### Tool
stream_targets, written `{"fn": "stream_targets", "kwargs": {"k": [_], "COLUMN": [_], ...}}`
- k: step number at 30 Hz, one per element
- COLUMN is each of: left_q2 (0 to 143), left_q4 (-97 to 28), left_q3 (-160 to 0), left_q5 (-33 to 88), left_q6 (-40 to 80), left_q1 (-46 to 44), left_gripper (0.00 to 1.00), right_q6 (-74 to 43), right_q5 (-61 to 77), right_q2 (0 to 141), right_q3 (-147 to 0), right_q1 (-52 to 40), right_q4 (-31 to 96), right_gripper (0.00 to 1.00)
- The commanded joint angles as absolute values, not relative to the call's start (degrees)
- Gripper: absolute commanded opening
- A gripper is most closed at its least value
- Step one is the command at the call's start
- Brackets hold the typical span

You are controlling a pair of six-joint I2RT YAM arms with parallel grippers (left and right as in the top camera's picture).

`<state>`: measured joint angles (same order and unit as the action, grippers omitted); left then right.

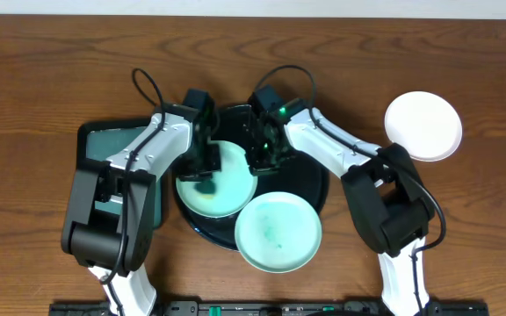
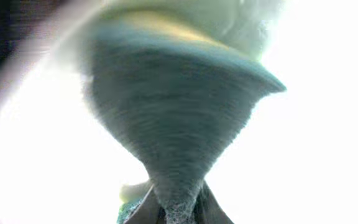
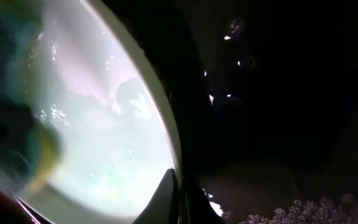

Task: Clean dirty plates on tray and stack at the side
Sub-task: 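Scrub the pale green plate with the sponge in the left gripper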

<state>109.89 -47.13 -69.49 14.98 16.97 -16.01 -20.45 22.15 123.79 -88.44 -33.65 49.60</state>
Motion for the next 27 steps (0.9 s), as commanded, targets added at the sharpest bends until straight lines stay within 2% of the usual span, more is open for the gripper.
{"fn": "stream_targets", "kwargs": {"k": [1, 8, 18, 21, 27], "left_q2": [113.69, 113.69, 108.18, 102.59, 91.33], "left_q4": [-43.29, -40.12, -40.18, -40.64, -46.46], "left_q3": [-67.26, -67.26, -67.48, -67.48, -67.48], "left_q5": [39.05, 47.31, 42.04, 38.96, 17.78], "left_q6": [13.21, 14.20, 16.16, 16.67, 23.86], "left_q1": [-19.81, -20.01, -17.41, -17.37, -16.38], "left_gripper": [0.07, 0.07, 0.07, 0.07, 0.07], "right_q6": [-20.58, -20.58, -20.58, -20.58, -20.56], "right_q5": [19.31, 19.33, 19.33, 19.33, 19.33], "right_q2": [124.31, 124.31, 124.31, 124.31, 124.31], "right_q3": [-88.16, -88.16, -88.16, -88.16, -88.16], "right_q1": [-32.99, -32.99, -32.93, -32.93, -32.93], "right_q4": [49.69, 49.71, 50.15, 50.11, 50.11], "right_gripper": [0.01, 0.01, 0.01, 0.01, 0.01]}}
